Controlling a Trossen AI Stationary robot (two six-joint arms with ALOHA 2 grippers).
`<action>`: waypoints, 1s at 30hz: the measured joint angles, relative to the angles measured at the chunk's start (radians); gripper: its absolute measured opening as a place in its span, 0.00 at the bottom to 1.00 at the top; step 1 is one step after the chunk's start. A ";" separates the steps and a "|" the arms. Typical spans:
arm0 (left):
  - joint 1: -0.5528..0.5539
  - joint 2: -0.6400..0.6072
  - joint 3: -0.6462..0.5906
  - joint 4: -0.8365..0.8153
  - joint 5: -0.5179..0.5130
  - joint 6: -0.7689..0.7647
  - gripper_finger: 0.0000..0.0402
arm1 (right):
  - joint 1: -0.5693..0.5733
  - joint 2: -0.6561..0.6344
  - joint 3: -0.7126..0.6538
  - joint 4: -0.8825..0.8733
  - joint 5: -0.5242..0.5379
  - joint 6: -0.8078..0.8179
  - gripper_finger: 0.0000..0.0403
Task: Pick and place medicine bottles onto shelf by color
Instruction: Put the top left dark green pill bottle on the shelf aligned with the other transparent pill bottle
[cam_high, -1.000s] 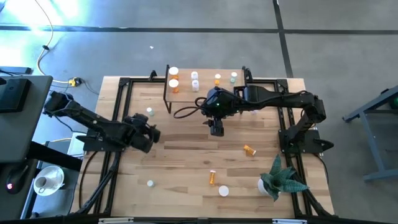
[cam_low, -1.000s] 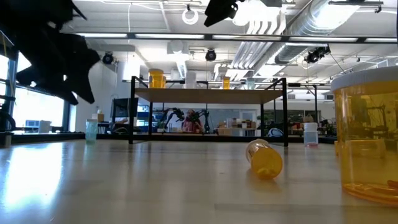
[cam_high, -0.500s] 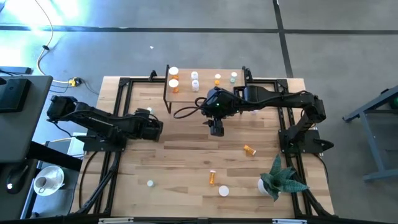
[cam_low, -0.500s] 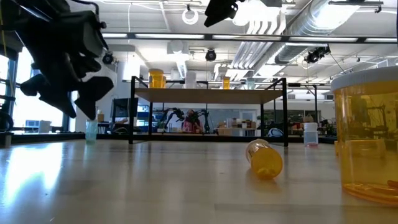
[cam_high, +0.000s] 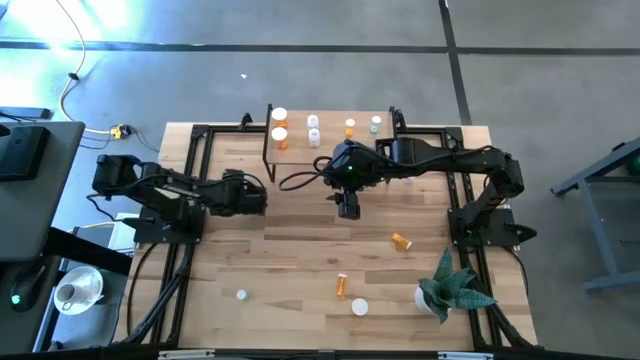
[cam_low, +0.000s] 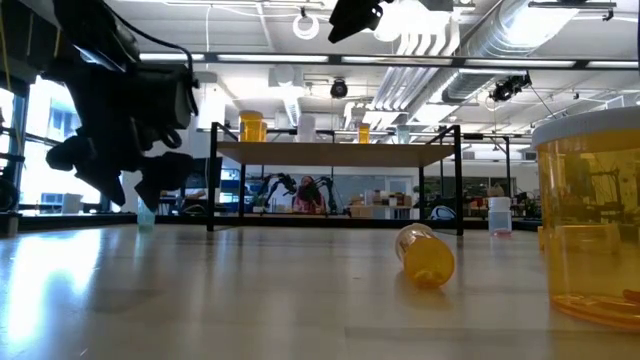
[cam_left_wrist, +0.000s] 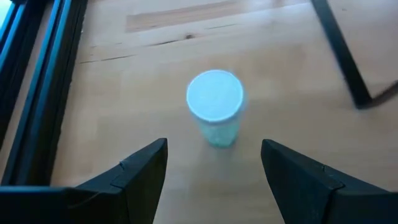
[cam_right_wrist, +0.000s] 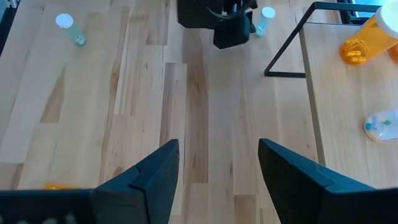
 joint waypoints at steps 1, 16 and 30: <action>0.008 0.009 0.000 0.012 -0.001 0.010 0.62 | 0.000 0.000 0.000 0.000 0.000 0.000 0.52; 0.132 0.120 0.000 0.150 0.013 0.175 0.62 | 0.000 0.000 0.000 0.001 0.001 0.000 0.52; 0.133 0.127 -0.001 0.154 0.041 0.246 0.40 | 0.000 0.000 0.000 0.001 0.002 0.000 0.52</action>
